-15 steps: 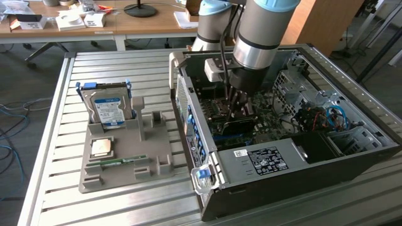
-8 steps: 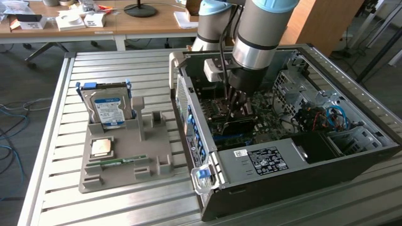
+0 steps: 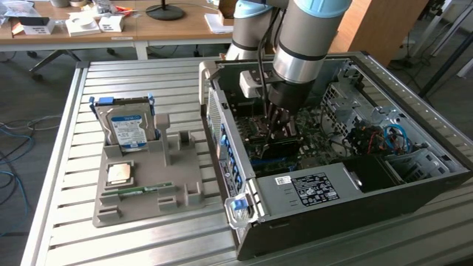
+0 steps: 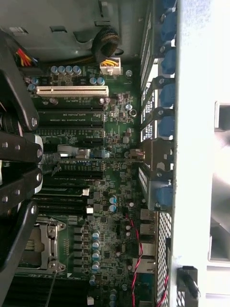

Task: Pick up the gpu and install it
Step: 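Press down on the gpu until it lock into place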

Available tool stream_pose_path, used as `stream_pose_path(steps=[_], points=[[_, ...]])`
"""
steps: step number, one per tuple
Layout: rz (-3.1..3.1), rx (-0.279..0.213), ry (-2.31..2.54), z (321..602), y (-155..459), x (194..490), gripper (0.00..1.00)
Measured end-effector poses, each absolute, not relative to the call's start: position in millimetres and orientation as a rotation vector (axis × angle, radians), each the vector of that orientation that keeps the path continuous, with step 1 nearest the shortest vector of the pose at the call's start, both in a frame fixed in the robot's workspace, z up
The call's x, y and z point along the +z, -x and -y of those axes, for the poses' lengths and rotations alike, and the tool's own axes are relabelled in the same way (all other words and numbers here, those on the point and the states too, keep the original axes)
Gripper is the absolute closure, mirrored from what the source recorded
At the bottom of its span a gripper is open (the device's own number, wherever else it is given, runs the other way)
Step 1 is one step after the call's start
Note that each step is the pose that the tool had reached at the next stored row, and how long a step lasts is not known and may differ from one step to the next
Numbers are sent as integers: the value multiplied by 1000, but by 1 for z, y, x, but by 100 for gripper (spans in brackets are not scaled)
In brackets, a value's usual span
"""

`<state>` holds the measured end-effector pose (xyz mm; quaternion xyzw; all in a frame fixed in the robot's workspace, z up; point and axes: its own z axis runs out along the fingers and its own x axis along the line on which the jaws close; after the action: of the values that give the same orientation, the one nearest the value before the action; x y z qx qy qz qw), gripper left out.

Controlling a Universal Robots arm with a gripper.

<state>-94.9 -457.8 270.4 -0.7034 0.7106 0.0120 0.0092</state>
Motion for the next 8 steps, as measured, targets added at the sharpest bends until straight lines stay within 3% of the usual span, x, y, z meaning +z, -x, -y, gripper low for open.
stream_pose_path(steps=[8], points=[[-2218,41,2195,458,95,269,89]])
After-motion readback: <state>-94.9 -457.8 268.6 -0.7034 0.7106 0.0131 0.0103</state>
